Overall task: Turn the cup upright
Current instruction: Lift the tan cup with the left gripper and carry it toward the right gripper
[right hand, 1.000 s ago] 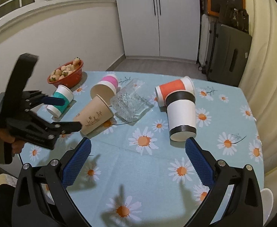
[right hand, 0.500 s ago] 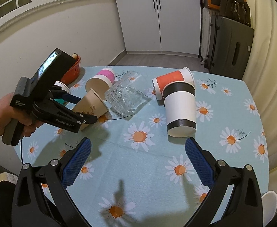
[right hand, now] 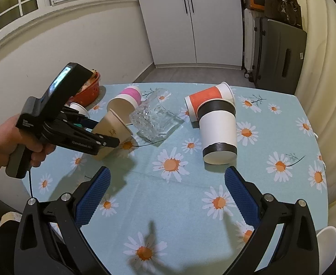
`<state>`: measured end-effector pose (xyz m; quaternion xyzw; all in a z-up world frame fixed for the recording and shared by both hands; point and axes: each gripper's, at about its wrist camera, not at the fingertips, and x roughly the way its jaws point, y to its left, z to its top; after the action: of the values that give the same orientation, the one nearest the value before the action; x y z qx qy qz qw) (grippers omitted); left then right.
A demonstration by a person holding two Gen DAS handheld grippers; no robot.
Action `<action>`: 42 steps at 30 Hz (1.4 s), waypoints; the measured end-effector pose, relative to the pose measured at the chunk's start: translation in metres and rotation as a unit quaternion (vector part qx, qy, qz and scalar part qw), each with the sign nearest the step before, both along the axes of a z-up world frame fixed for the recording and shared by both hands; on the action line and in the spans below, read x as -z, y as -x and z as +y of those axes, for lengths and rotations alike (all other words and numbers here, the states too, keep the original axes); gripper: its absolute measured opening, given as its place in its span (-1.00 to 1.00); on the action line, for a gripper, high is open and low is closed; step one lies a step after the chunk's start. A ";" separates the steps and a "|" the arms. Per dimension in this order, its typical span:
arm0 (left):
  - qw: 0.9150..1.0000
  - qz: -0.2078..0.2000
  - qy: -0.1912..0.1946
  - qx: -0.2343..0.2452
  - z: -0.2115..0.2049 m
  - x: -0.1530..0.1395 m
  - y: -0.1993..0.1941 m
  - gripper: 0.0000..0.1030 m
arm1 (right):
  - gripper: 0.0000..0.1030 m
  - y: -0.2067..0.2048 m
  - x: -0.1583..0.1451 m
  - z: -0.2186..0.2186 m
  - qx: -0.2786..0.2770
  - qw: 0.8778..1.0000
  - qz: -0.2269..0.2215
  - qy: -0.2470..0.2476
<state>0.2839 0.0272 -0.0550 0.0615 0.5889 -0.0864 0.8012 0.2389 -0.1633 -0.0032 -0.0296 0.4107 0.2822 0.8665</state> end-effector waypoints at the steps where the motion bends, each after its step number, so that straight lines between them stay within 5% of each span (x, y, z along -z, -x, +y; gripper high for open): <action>1: 1.000 -0.002 0.008 -0.006 0.002 -0.004 0.004 0.14 | 0.92 0.001 -0.001 -0.001 0.001 1.000 0.000 -0.001; 9: 0.996 -0.012 0.076 -0.052 0.006 -0.028 0.046 0.14 | 0.92 0.015 -0.022 -0.011 0.016 0.999 0.007 -0.041; 21: 0.973 0.005 0.186 -0.135 -0.007 -0.032 0.116 0.14 | 0.92 0.049 -0.034 -0.019 0.012 0.999 0.010 -0.046; 32: 0.954 0.027 0.227 -0.192 -0.024 -0.011 0.146 0.14 | 0.92 0.076 -0.020 -0.024 0.008 0.998 0.035 -0.046; 42: 0.952 0.029 0.219 -0.213 -0.032 0.005 0.150 0.16 | 0.92 0.084 -0.008 -0.019 -0.003 0.998 0.051 -0.043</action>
<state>0.1334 -0.0045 -0.0595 -0.2449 0.5776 -0.0421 0.7776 0.1547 -0.1821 0.0044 0.0213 0.4413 0.3033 0.8443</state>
